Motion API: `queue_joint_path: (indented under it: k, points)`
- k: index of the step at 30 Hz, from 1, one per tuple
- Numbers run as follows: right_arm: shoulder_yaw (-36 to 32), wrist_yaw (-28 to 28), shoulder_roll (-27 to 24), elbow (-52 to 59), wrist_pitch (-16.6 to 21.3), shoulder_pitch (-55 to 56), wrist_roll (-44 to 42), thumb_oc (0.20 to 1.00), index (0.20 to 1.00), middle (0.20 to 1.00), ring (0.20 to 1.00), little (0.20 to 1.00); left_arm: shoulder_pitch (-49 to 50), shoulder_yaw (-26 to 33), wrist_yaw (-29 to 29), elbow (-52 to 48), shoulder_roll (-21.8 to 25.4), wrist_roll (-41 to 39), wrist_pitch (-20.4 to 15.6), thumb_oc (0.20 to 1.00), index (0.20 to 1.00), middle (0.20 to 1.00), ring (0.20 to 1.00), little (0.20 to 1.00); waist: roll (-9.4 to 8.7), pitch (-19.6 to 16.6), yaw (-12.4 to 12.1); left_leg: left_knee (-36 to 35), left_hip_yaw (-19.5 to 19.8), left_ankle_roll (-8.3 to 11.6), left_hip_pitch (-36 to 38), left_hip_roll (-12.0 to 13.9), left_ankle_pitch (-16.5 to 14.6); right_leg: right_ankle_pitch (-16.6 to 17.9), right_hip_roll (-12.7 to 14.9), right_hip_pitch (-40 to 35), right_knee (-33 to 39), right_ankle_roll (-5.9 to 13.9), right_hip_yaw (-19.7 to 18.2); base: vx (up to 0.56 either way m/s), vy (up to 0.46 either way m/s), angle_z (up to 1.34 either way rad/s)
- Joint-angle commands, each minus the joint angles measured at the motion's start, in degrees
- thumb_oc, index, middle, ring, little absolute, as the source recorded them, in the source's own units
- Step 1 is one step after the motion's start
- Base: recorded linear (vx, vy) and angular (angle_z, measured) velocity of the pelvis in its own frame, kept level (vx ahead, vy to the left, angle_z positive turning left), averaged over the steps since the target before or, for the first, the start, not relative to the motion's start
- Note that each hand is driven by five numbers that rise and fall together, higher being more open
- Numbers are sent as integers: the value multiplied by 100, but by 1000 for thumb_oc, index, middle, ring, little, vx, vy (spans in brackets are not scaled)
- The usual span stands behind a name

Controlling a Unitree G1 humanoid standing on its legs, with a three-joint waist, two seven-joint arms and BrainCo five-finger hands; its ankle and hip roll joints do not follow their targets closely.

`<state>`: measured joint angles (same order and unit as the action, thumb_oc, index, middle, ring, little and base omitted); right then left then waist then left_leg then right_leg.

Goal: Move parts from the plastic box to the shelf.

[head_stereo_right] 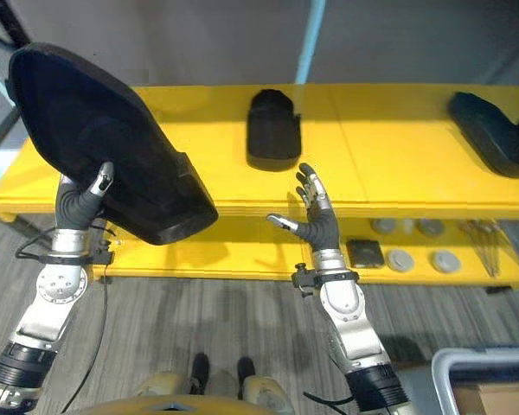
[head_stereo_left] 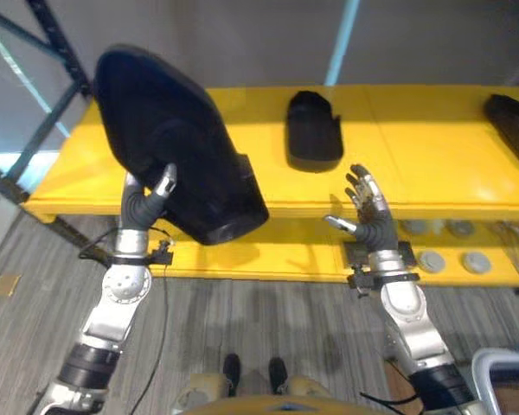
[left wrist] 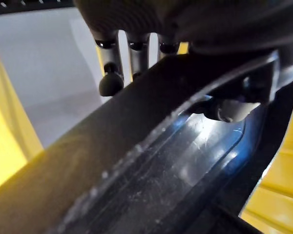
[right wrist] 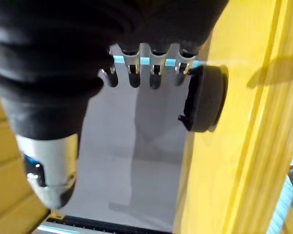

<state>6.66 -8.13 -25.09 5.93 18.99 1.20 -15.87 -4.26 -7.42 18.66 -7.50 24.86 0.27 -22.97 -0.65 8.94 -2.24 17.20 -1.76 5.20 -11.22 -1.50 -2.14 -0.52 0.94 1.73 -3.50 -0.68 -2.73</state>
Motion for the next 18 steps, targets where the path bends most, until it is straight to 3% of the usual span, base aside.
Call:
queue_joint_path:
  k: [1,2,4,5,9,10,12,13,15,16,17,18]
  points:
    - [-272,-55,32,381,303,81,-254,1000,1000,1000,1000,1000,-153,285,128,-199,177,-249,-299,200,200,200,200,200,-87,-204,-12,-592,-53,237,92,1043,-227,-928,398,-483,67,930,54,45,117,64]
    - [-272,-58,34,377,305,80,-251,1000,1000,1000,1000,1000,-157,281,132,-194,178,-247,-300,200,200,200,200,200,-90,-216,0,-658,-42,247,108,1039,-186,-928,396,-475,68,922,70,67,160,57]
    - [-301,-226,88,338,309,44,-160,1000,1000,1000,1000,1000,-274,206,204,4,138,-361,-263,200,200,200,200,200,-70,-248,-51,-1040,33,404,-94,1377,176,-1027,494,-523,165,1000,111,136,197,36]
    - [-301,-274,110,369,324,44,-108,1000,1000,1000,1000,1000,-279,201,202,31,160,-368,-260,200,200,200,200,200,-50,-276,-76,-1175,125,436,-107,1436,198,-1066,533,-563,212,1027,109,208,260,19]
    - [-252,-391,170,391,259,-83,213,1000,1000,1000,1000,1000,-431,136,265,25,228,-238,-199,200,200,200,200,200,59,-333,-45,-1378,52,466,-38,1366,198,-1032,834,-637,270,1187,27,206,350,-20]
    - [-233,-487,210,370,225,-233,311,1000,1000,1000,1000,1000,-681,37,358,120,333,-144,-180,200,200,200,200,200,64,-337,16,-1258,-177,398,-68,1179,103,-849,1190,-605,284,1352,-15,239,474,-45]
    - [-173,-492,287,437,141,-339,404,1000,1000,1000,1000,1000,-810,49,367,160,484,-114,-156,200,200,200,200,200,12,-326,63,-1116,-311,235,-89,956,-56,-585,1465,-401,134,1433,-185,274,536,-34]
    - [-22,-495,337,465,106,-575,493,1000,1000,1000,1000,1000,-1021,82,439,302,627,-174,-174,200,200,200,200,200,-76,-310,126,-1133,-589,93,-51,804,-140,-5,1679,-69,-136,1508,-366,210,418,-37]
    - [23,-479,383,534,89,-627,547,1000,1000,1000,1000,1000,-1034,138,450,333,685,-203,-174,200,200,200,200,200,-103,-292,128,-1179,-717,38,-18,789,-154,146,1696,57,-207,1519,-416,128,252,-69]
    - [56,-441,400,699,183,-698,631,1000,1000,1000,1000,1000,-1034,267,488,328,759,-233,-160,200,200,200,200,200,-134,-298,192,-1273,-968,-15,53,819,-192,451,1643,208,-275,1559,-378,69,121,-82]
    - [57,-441,402,704,181,-695,634,1000,1000,1000,1000,1000,-1033,268,487,329,761,-235,-162,200,200,200,200,200,-135,-305,178,-1285,-984,-15,55,824,-186,462,1638,221,-269,1560,-395,183,267,-88]
    - [-17,-343,361,925,258,-493,642,1000,1000,1000,1000,1000,-1123,257,450,393,789,-306,-198,200,200,200,200,200,-124,-340,331,-1442,-1087,-86,237,762,-212,302,1233,306,-289,1548,-656,174,222,-56]
